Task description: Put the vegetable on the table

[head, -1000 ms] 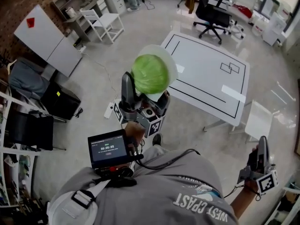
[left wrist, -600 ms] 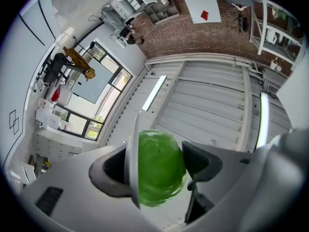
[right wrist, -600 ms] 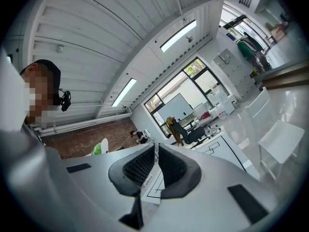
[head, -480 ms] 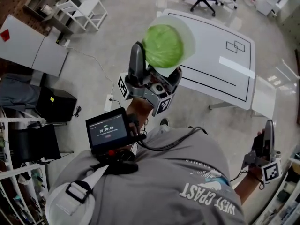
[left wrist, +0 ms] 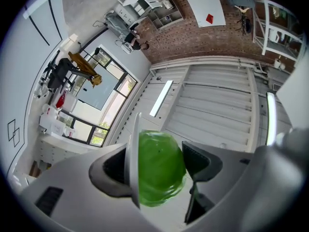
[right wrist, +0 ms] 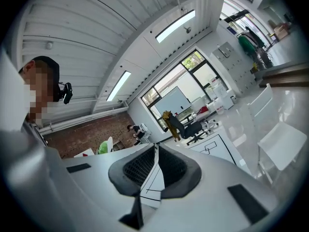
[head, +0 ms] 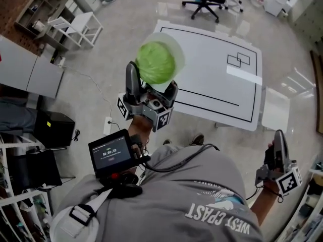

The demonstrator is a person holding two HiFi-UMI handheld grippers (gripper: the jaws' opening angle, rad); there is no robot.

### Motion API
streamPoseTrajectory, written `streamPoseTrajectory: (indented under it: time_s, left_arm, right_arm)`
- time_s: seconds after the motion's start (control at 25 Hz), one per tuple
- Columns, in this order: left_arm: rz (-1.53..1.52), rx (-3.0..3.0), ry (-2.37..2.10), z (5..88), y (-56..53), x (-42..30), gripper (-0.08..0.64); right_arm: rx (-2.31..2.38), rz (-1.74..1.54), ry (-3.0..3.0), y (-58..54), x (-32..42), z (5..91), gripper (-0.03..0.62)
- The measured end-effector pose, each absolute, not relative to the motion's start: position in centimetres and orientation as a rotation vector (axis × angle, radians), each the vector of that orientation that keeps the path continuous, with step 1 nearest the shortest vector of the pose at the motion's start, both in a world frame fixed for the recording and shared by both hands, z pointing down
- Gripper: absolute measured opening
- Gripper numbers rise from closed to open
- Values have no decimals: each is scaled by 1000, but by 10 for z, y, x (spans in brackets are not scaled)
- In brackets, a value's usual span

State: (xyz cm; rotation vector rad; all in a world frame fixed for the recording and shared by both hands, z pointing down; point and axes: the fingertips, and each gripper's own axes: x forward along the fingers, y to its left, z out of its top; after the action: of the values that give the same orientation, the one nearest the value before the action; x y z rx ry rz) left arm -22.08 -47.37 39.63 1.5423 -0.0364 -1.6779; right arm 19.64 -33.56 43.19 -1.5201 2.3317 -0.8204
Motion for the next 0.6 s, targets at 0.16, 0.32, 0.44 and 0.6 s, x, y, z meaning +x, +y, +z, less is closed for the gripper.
streamPoseTrajectory:
  time_s: [0.16,0.32,0.44,0.6]
  left_arm:
    - [-1726,1550,-77,385,-484,-232,327]
    - [-1750,1534,-134,388,-496,-237,327]
    - [-1733,1528,-169,405,-505,-232,327]
    - [-1702,1535,-175,441,-542,-213,327]
  right_arm:
    - [-1457,-811,2402,-360,187,402,9]
    - [-1432,-827,2447,-377,184,387,9]
    - [-1421,-867,2437,-384,188,394,9]
    - [-1427,-893,2412,-418,206,418,9]
